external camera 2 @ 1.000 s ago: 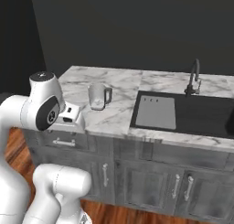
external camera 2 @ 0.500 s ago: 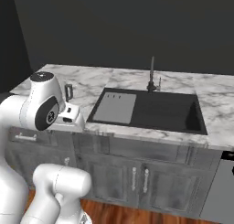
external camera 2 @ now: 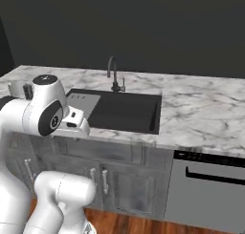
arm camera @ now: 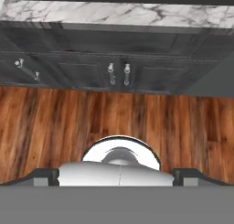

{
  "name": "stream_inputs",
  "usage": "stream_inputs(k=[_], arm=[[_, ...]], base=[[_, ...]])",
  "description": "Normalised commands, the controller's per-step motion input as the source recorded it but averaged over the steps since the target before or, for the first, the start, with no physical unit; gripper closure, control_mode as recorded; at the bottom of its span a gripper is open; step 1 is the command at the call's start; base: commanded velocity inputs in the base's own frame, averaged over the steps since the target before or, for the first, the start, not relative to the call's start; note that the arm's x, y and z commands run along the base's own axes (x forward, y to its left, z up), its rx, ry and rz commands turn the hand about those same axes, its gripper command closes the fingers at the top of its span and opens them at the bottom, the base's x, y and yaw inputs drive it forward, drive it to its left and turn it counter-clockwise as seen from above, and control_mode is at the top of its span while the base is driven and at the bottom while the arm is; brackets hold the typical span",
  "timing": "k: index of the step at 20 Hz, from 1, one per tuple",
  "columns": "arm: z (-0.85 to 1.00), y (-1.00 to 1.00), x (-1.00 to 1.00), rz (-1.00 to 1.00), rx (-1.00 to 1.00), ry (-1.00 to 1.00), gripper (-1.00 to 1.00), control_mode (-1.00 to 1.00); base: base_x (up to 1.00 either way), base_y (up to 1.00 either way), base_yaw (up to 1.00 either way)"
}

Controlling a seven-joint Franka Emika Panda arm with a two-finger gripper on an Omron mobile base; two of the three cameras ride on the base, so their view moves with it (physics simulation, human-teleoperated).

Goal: Turn on the sink faucet and place the jug under the water for a few seconds to fill it up.

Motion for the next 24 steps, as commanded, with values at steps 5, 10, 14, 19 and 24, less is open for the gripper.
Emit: stream_inputs(k=[5, 10, 14, 19, 24], arm=[[0.00, 0.00, 0.00, 0.00, 0.00, 0.00, -1.00, 1.00], [0.00, 0.00, 0.00, 0.00, 0.00, 0.00, -1.00, 1.00], [0.00, 0.00, 0.00, 0.00, 0.00, 0.00, -1.00, 1.00], [0.00, 0.00, 0.00, 0.00, 0.00, 0.00, -1.00, 1.00], [0.00, 0.00, 0.00, 0.00, 0.00, 0.00, -1.00, 1.00]], base=[[0.25, -0.54, 0.00], [0.66, -0.16, 0.00], [0.80, 0.00, 0.00], [0.77, -0.01, 0.00], [0.67, -0.01, 0.00]])
